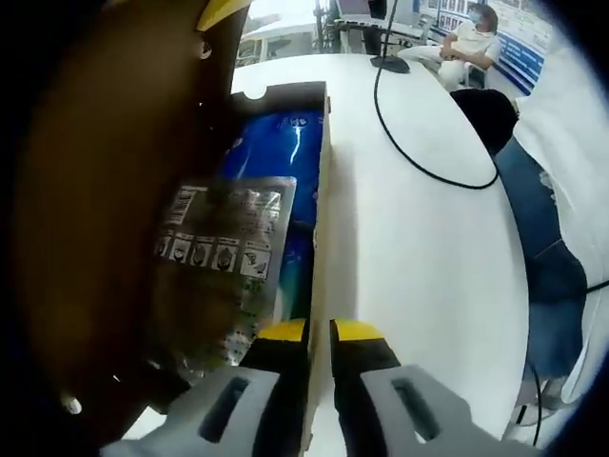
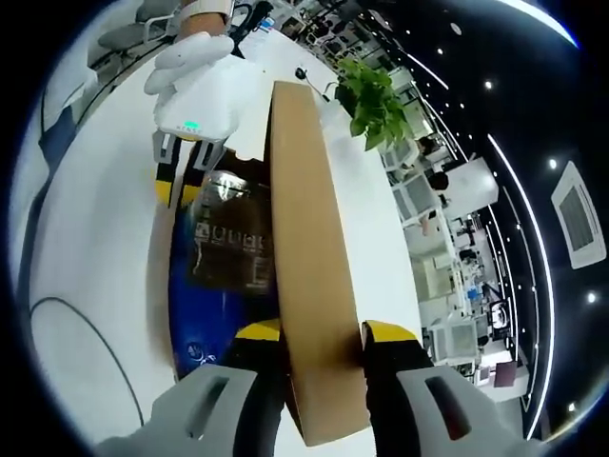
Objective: Operate the shoe box by opening the lid, removing the specified soft item, and placing it in the target area until the item is outside and the box remains undamaged.
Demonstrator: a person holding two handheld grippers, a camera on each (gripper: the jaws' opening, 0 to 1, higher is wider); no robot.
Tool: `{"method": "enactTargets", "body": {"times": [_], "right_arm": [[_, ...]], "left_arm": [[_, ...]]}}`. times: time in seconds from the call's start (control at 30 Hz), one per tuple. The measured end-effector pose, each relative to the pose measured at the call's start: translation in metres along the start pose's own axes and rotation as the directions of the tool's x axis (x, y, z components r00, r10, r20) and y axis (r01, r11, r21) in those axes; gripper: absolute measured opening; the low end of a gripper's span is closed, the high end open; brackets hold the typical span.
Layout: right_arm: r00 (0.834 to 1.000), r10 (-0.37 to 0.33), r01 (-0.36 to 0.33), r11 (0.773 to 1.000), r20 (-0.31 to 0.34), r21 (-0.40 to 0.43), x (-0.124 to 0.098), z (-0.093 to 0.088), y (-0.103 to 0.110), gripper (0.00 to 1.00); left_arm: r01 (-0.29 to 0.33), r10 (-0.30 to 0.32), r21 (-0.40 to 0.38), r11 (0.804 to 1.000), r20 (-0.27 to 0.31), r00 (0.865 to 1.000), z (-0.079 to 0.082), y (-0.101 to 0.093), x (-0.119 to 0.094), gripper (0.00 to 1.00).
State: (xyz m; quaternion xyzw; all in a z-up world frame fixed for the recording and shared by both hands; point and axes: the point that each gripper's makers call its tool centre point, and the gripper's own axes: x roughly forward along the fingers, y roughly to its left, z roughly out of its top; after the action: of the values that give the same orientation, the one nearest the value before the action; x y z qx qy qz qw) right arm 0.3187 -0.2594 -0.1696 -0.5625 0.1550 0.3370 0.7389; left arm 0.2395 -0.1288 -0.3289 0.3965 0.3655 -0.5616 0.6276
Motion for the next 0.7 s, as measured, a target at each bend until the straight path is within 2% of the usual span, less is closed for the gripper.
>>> {"method": "enactTargets", "body": {"times": [0.33,0.5,0.7], "right_arm": [[1.0,0.001,-0.001,1.0,-0.003,-0.002,0.0004,0.0001,0.0004,0.3],[1.0,0.0,0.0,1.0,-0.006,-0.001,0.0004,0.0004,0.0004,0.3],[1.0,0.002,-0.002,1.0,-0.01,-0.004,0.0001,0.0008,0.0016,0.3]], "left_arm": [[-0.001,0.001,0.021,1.0,0.002,1.0,0.0,0.0013,-0.0001,0.03],[0.001,0.0,0.063,0.998,-0.011,1.0,-0.0009,0.0003,0.0003,0.02],[0.004,-0.003,0.057,0.998,-0.01,1.0,-0.0012,0.0001,-0.0001,0.02]]}}
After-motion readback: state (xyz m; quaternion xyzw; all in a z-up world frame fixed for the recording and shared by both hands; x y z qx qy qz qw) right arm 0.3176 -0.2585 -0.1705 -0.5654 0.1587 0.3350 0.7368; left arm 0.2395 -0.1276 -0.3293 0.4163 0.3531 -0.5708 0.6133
